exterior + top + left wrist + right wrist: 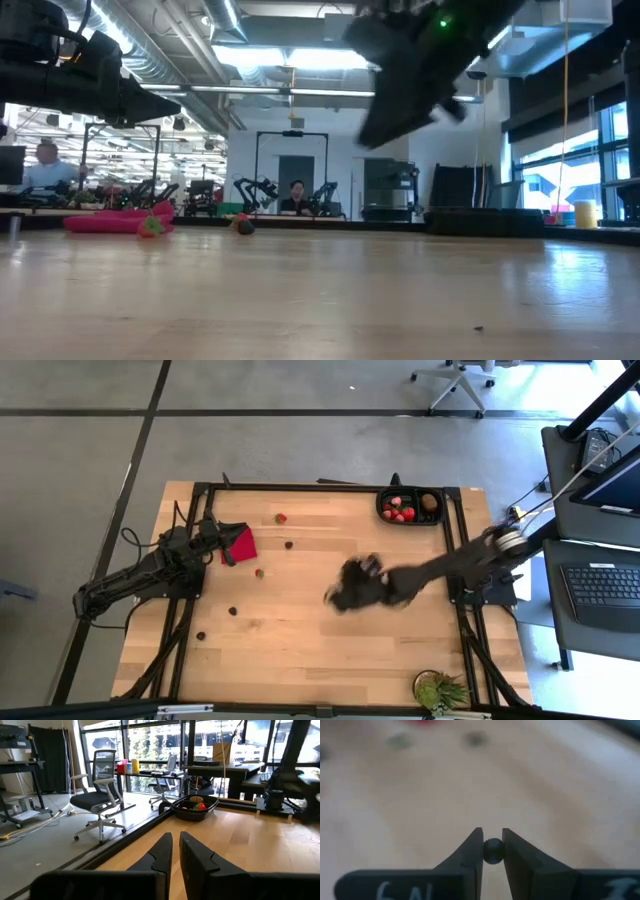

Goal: Pick and placing Produce into tupperware
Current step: Put the black berry into the black bin

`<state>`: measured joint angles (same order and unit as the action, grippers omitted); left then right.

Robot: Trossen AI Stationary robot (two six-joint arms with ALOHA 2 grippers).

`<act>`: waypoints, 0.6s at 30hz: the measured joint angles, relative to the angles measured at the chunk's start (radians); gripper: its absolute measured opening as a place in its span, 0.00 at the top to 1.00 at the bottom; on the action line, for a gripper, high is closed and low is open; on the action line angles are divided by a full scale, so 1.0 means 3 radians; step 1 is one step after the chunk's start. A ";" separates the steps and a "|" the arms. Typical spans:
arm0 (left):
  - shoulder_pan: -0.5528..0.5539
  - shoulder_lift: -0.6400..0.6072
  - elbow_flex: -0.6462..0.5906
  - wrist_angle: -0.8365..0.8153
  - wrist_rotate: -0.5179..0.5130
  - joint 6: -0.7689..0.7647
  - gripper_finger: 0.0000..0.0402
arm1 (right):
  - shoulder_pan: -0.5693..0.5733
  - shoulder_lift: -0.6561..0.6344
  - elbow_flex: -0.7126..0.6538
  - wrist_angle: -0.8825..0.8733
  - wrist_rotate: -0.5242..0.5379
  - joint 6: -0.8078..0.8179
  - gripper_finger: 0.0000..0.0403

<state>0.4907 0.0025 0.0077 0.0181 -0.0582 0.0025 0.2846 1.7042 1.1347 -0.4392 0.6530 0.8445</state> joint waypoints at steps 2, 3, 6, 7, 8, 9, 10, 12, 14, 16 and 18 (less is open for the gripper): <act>0.0000 0.0000 0.0000 0.0000 0.0000 0.0000 0.93 | -0.0222 -0.0346 0.0000 -0.0570 -0.0011 0.0319 0.85; 0.0000 0.0000 0.0000 0.0000 0.0000 0.0000 0.93 | -0.0332 -0.0512 0.0000 -0.0829 -0.0029 0.0466 0.85; -0.0001 0.0000 0.0000 0.0000 0.0000 0.0001 0.93 | -0.0712 -0.0957 0.0000 -0.1476 -0.0202 0.0821 0.85; 0.0000 0.0000 0.0000 0.0000 0.0000 0.0001 0.93 | -0.0851 -0.1094 0.0000 -0.1618 -0.0239 0.0921 0.85; 0.0000 0.0000 0.0000 0.0001 0.0000 0.0001 0.93 | -0.0982 -0.1221 0.0000 -0.1747 -0.0260 0.1004 0.85; -0.0001 0.0000 -0.0001 0.0000 0.0000 0.0001 0.93 | -0.1114 -0.1327 0.0001 -0.1876 -0.0261 0.1068 0.84; 0.0000 0.0000 -0.0001 0.0000 0.0000 0.0001 0.93 | -0.1250 -0.1415 0.0001 -0.1989 -0.0264 0.1104 0.84; 0.0000 0.0001 -0.0001 0.0000 0.0000 0.0003 0.93 | -0.1521 -0.1553 0.0001 -0.2129 -0.0265 0.1110 0.84; 0.0000 0.0000 -0.0001 0.0000 0.0000 0.0024 0.93 | -0.1781 -0.1622 0.0001 -0.2243 -0.0280 0.1111 0.85; 0.0000 0.0001 0.0000 0.0001 0.0000 0.0027 0.93 | -0.2047 -0.1636 0.0003 -0.2300 -0.0380 0.1101 0.85; -0.0001 0.0000 -0.0001 0.0000 0.0000 0.0027 0.93 | -0.2307 -0.1614 0.0003 -0.2406 -0.0524 0.1093 0.85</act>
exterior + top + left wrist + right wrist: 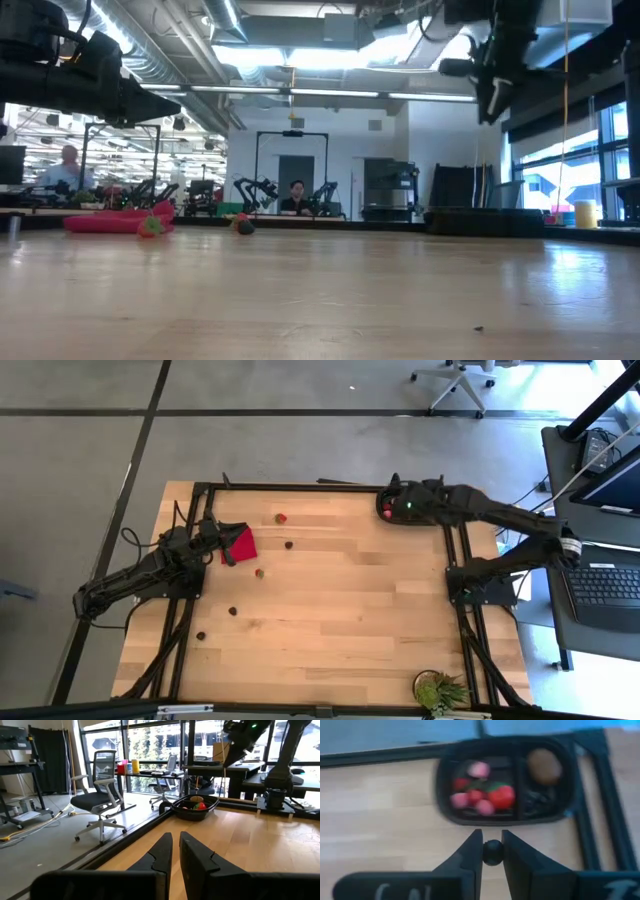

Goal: Pick and placing Produce into tupperware
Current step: Put the black berry into the black bin

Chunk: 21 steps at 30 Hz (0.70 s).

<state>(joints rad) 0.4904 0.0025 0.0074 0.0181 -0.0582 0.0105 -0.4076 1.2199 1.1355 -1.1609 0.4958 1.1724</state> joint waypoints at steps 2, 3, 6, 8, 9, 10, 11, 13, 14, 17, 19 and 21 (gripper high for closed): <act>0.0001 0.0000 0.0000 0.0000 0.0000 0.0001 0.93 | -0.0241 0.0048 0.0000 -0.0115 -0.0128 0.0003 0.84; 0.0001 0.0000 0.0001 0.0000 0.0000 0.0001 0.93 | -0.0352 0.0082 0.0000 -0.0192 -0.0185 0.0006 0.84; 0.0001 0.0000 0.0000 0.0001 0.0000 0.0001 0.93 | -0.0634 0.0184 0.0000 -0.0318 -0.0294 0.0008 0.84; 0.0000 0.0000 0.0001 0.0000 0.0000 0.0001 0.93 | -0.0771 0.0266 0.0000 -0.0327 -0.0328 0.0008 0.84; 0.0001 0.0000 0.0000 0.0000 0.0000 0.0001 0.93 | -0.0819 0.0308 0.0000 -0.0296 -0.0332 0.0007 0.84; 0.0001 0.0001 0.0001 0.0000 0.0000 0.0003 0.93 | -0.0866 0.0353 0.0000 -0.0258 -0.0332 0.0006 0.84; 0.0000 0.0000 0.0000 0.0000 0.0000 0.0003 0.93 | -0.0911 0.0401 0.0000 -0.0218 -0.0333 0.0002 0.84; 0.0001 0.0000 0.0000 0.0000 0.0000 0.0003 0.93 | -0.0998 0.0499 0.0000 -0.0114 -0.0338 -0.0015 0.84; 0.0001 0.0000 0.0001 0.0000 0.0000 0.0003 0.93 | -0.1036 0.0555 0.0001 -0.0071 -0.0337 -0.0036 0.84; 0.0001 0.0000 0.0000 0.0000 0.0000 0.0003 0.93 | -0.1157 0.0730 0.0001 0.0001 -0.0336 -0.0100 0.84; 0.0001 0.0000 0.0001 0.0000 0.0000 0.0003 0.93 | -0.1235 0.0850 0.0001 -0.0002 -0.0337 -0.0105 0.84; 0.0001 0.0001 0.0001 0.0000 0.0000 0.0003 0.93 | -0.1314 0.0955 0.0001 0.0000 -0.0337 -0.0174 0.84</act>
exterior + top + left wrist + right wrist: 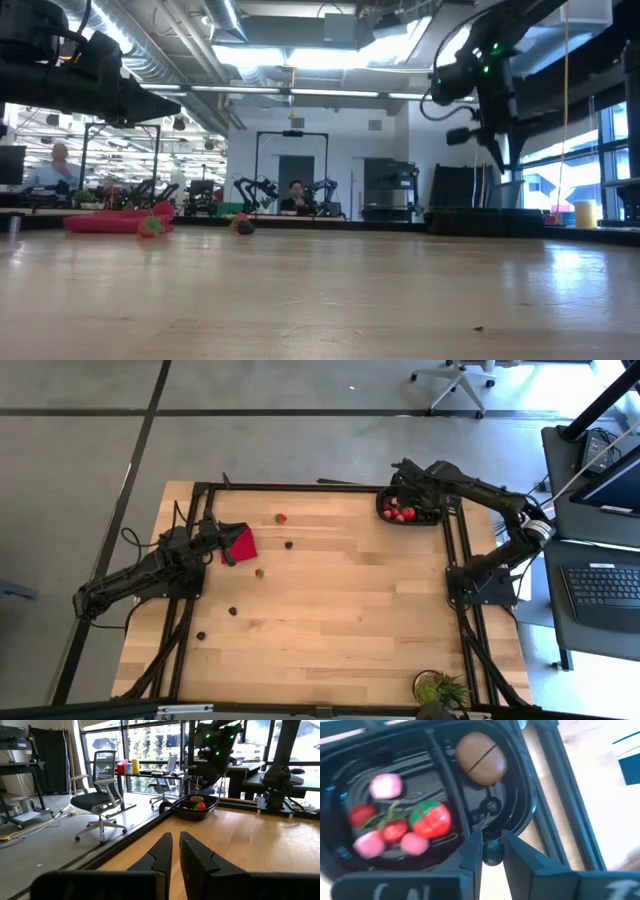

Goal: Pick and placing Produce into tupperware
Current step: Put the black berry into the black bin

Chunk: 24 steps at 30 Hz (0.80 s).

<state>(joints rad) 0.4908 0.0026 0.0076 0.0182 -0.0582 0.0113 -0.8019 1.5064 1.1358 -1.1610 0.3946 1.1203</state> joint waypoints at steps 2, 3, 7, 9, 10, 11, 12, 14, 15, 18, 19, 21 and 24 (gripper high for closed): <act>-0.0001 -0.0001 0.0001 0.0000 0.0000 -0.0003 0.93 | -0.0067 0.0092 0.0000 -0.0001 0.0003 -0.0015 0.84; -0.0001 -0.0001 0.0000 0.0000 0.0000 -0.0003 0.93 | -0.0092 0.0138 0.0001 0.0000 0.0003 -0.0020 0.84; 0.0000 -0.0001 0.0001 0.0000 0.0000 -0.0003 0.93 | -0.0167 0.0295 0.0001 0.0004 -0.0005 -0.0077 0.84; 0.0000 -0.0001 0.0001 0.0000 0.0000 -0.0004 0.93 | -0.0195 0.0360 0.0001 0.0023 -0.0015 -0.0158 0.84; 0.0000 -0.0001 0.0000 0.0001 0.0000 -0.0005 0.93 | -0.0206 0.0388 0.0000 0.0030 -0.0015 -0.0190 0.84; 0.0000 -0.0001 -0.0001 0.0001 0.0000 -0.0005 0.93 | -0.0216 0.0410 0.0001 0.0037 -0.0014 -0.0223 0.84; -0.0001 -0.0001 0.0000 0.0000 0.0000 -0.0005 0.93 | -0.0225 0.0432 0.0001 0.0042 -0.0014 -0.0249 0.84; 0.0000 0.0000 0.0000 0.0000 0.0000 -0.0005 0.93 | -0.0241 0.0466 0.0001 0.0046 -0.0015 -0.0261 0.84; -0.0001 0.0000 -0.0001 0.0001 0.0000 -0.0005 0.93 | -0.0245 0.0475 0.0000 0.0054 -0.0015 -0.0261 0.84; -0.0001 0.0000 0.0000 0.0001 0.0000 -0.0005 0.93 | -0.0245 0.0487 0.0001 0.0065 -0.0014 -0.0277 0.83; 0.0000 -0.0001 -0.0001 0.0000 0.0000 -0.0006 0.93 | -0.0244 0.0487 0.0001 0.0065 -0.0015 -0.0300 0.83; -0.0001 -0.0001 -0.0001 0.0000 0.0000 -0.0006 0.93 | -0.0243 0.0487 0.0001 0.0063 -0.0015 -0.0359 0.82; 0.0000 -0.0001 0.0000 0.0000 0.0000 -0.0007 0.93 | -0.0244 0.0487 0.0001 0.0060 -0.0014 -0.0367 0.78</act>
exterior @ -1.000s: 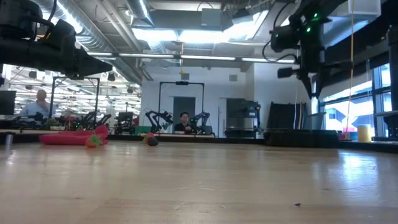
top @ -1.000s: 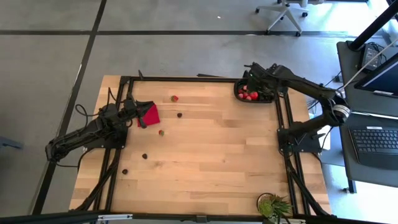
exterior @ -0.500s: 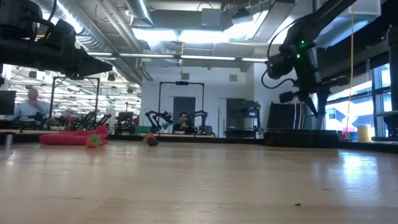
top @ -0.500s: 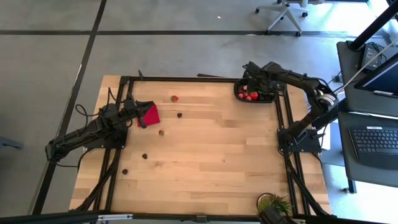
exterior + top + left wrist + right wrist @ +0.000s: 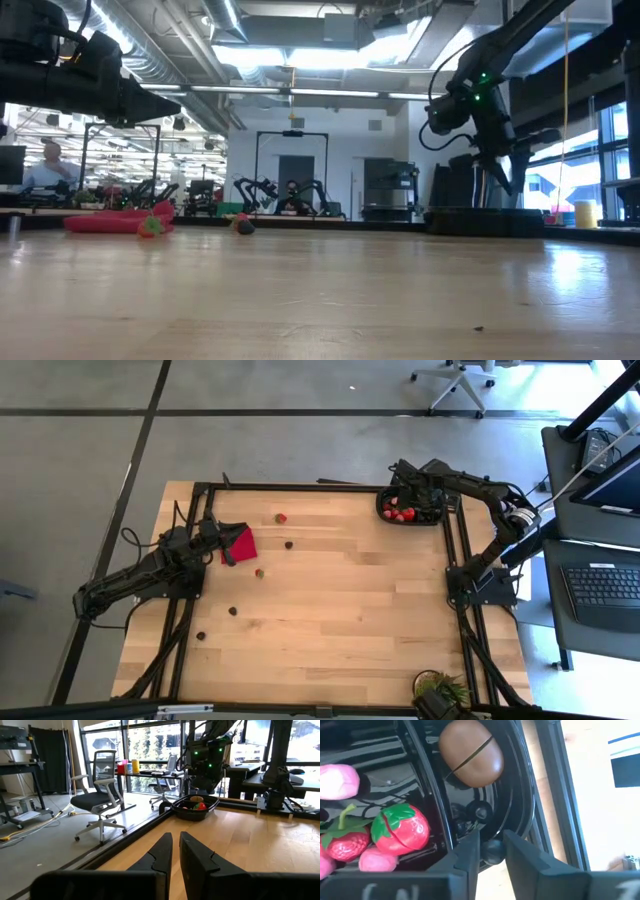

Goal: Pick and placing Produce into tupperware
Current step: Put the black berry into the black bin, then put the black raspberry into the black bin

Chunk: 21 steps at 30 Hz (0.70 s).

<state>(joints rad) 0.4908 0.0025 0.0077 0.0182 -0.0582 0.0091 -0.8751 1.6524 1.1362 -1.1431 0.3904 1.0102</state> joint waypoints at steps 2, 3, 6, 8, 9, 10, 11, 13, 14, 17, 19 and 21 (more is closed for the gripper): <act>0.0000 0.0000 0.0000 0.0000 0.0000 -0.0002 0.93 | 0.0001 0.0000 0.0000 0.0001 -0.0001 -0.0076 0.74; -0.0001 0.0001 0.0000 0.0000 0.0000 -0.0002 0.93 | 0.0001 0.0000 0.0000 0.0000 -0.0002 -0.0113 0.72; 0.0000 0.0000 -0.0001 0.0000 0.0000 -0.0003 0.93 | 0.0001 0.0000 0.0000 0.0000 -0.0004 -0.0157 0.65; -0.0001 0.0001 -0.0001 0.0001 0.0000 -0.0006 0.93 | 0.0001 0.0000 0.0000 0.0000 -0.0004 -0.0111 0.59; -0.0001 0.0000 -0.0001 0.0000 0.0000 -0.0007 0.93 | 0.0001 0.0000 0.0000 0.0000 -0.0005 -0.0068 0.57; 0.0000 0.0000 0.0000 0.0000 0.0000 -0.0007 0.93 | 0.0001 0.0000 0.0000 0.0000 -0.0006 -0.0059 0.55; -0.0001 0.0001 -0.0001 0.0001 0.0000 -0.0008 0.93 | 0.0005 0.0000 0.0000 -0.0001 -0.0006 -0.0066 0.53; 0.0000 0.0001 0.0000 0.0001 0.0000 -0.0007 0.93 | 0.0040 0.0000 0.0009 -0.0034 -0.0006 -0.0082 0.50; -0.0001 0.0000 0.0000 0.0001 0.0000 -0.0007 0.93 | 0.0067 0.0000 0.0027 -0.0064 -0.0005 -0.0085 0.49; 0.0000 0.0000 0.0000 0.0000 0.0000 -0.0007 0.93 | 0.0194 0.0000 0.0155 -0.0099 -0.0008 -0.0182 0.46; -0.0001 0.0001 0.0000 0.0001 0.0000 -0.0007 0.93 | 0.0302 0.0000 0.0290 -0.0156 -0.0009 -0.0238 0.46; 0.0000 0.0000 -0.0001 0.0001 0.0000 -0.0007 0.93 | 0.0427 0.0000 0.0461 -0.0161 -0.0009 -0.0249 0.46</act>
<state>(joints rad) 0.4907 0.0025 0.0075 0.0184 -0.0582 0.0071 -0.7471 1.6524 1.2745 -1.1913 0.3878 0.9356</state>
